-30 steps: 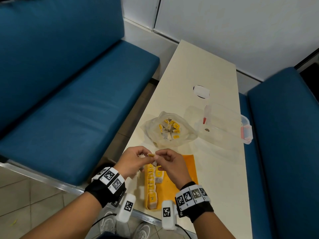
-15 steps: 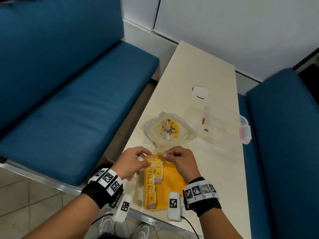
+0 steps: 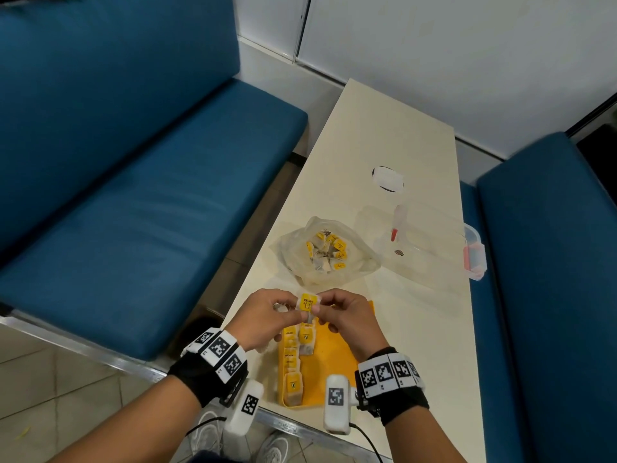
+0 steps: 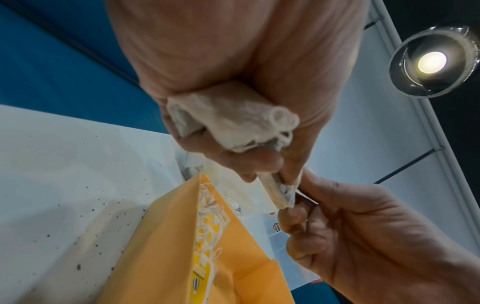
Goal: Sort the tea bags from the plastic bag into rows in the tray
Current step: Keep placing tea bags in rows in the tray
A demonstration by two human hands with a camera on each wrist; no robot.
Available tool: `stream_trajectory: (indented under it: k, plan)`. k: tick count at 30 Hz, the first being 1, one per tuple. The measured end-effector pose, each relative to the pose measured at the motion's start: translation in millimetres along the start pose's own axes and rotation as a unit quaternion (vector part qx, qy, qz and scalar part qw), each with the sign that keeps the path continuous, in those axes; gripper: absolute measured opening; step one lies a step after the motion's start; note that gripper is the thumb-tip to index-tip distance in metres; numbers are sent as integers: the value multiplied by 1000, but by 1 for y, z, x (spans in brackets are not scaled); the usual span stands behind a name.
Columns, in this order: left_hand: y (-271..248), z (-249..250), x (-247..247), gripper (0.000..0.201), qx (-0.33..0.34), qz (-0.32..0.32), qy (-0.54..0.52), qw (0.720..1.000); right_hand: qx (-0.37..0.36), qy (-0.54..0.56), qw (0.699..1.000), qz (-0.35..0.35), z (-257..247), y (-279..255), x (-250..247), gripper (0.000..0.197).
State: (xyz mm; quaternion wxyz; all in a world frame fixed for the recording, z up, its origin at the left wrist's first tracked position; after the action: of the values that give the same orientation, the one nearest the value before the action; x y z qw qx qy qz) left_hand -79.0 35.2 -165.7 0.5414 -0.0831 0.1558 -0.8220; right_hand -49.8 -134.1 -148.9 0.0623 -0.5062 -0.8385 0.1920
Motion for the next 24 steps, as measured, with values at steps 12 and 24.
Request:
stream_trajectory:
  k: [12,24]
  plan:
    - [5,-33,-10,22,-21,5,15,1000,104,-82,991,-9,36,-2,-17,16]
    - [11,-52,-4,58,-38,-3,77,996,286,-139,939,-130,89,-6,-1,12]
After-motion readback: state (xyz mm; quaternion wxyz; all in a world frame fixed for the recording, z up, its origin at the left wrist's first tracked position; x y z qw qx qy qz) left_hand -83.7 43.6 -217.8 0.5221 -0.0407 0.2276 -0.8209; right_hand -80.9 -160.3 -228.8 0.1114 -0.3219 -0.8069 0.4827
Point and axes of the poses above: each hand's wrist, its own y-axis towards the middle knuckle, its own x-axis out of the palm, z = x × y, the point moved 7 cm from there along y, towards the middle knuckle, and after that the axes turned 15 degrees about -z, right-handed, at the moved point
